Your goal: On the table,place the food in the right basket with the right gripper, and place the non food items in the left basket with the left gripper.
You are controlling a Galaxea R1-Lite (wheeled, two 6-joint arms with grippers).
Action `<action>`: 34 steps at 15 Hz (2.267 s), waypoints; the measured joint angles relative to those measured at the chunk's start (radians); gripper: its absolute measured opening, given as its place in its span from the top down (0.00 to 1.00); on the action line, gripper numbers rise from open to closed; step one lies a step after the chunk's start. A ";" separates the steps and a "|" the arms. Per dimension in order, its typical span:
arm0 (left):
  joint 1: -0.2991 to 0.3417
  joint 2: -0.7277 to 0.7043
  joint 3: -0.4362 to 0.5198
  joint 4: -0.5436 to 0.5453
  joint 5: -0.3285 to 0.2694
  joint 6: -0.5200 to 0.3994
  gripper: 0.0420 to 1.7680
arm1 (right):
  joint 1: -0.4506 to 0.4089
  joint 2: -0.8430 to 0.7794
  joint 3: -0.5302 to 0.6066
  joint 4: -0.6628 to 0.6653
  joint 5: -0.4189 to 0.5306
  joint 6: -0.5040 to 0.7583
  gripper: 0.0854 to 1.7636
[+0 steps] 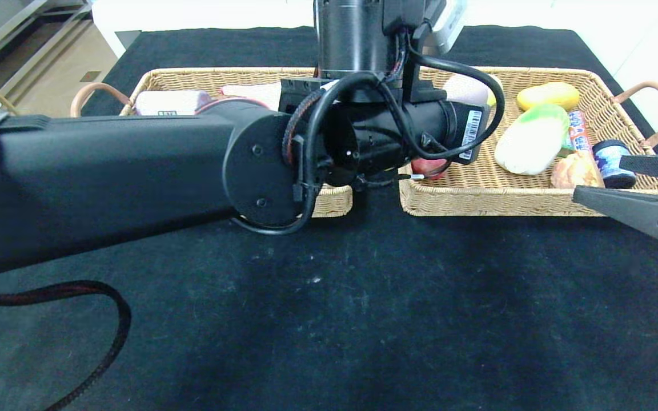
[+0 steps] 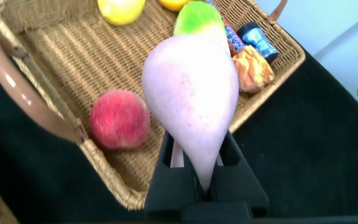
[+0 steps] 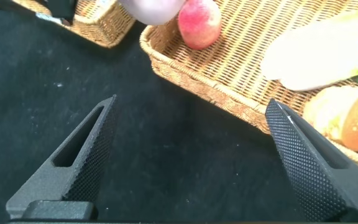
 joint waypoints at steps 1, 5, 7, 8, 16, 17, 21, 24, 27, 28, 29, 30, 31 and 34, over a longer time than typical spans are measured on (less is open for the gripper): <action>0.007 0.012 0.000 -0.026 0.000 0.014 0.94 | -0.003 0.000 0.000 0.000 0.000 0.000 0.03; 0.033 0.049 -0.005 -0.073 -0.002 0.027 0.94 | -0.014 -0.009 0.001 -0.001 0.002 -0.006 0.03; 0.036 0.064 -0.007 -0.083 -0.006 0.034 0.94 | -0.014 -0.011 0.004 -0.001 0.003 -0.006 0.03; 0.036 0.071 -0.009 -0.090 -0.007 0.036 0.94 | -0.015 -0.012 0.004 -0.001 0.003 -0.008 0.03; 0.037 0.097 -0.013 -0.109 -0.010 0.045 0.65 | -0.027 -0.020 0.008 -0.002 0.003 -0.019 0.03; 0.037 0.099 -0.013 -0.108 -0.010 0.045 0.57 | -0.027 -0.021 0.008 -0.002 0.003 -0.019 0.03; 0.038 0.101 -0.013 -0.113 -0.008 0.050 0.35 | -0.027 -0.021 0.008 -0.002 0.003 -0.018 0.03; 0.038 0.102 -0.013 -0.112 -0.008 0.050 0.25 | -0.027 -0.021 0.008 -0.002 0.003 -0.018 0.03; 0.038 0.102 -0.013 -0.111 -0.007 0.050 0.18 | -0.027 -0.021 0.008 -0.002 0.003 -0.017 0.03; 0.038 0.101 -0.013 -0.106 -0.007 0.050 0.16 | -0.027 -0.021 0.008 -0.002 0.003 -0.017 0.03; 0.038 0.100 -0.013 -0.098 -0.006 0.050 0.15 | -0.027 -0.021 0.007 -0.002 0.003 -0.017 0.03; 0.038 0.096 -0.012 -0.093 -0.003 0.050 0.13 | -0.027 -0.021 0.007 -0.002 0.003 -0.016 0.03; 0.038 0.088 -0.012 -0.085 0.000 0.050 0.12 | -0.027 -0.021 0.006 -0.002 0.003 -0.014 0.03; 0.038 0.046 -0.006 -0.007 0.003 0.049 0.09 | -0.027 -0.020 0.001 -0.002 0.003 -0.011 0.03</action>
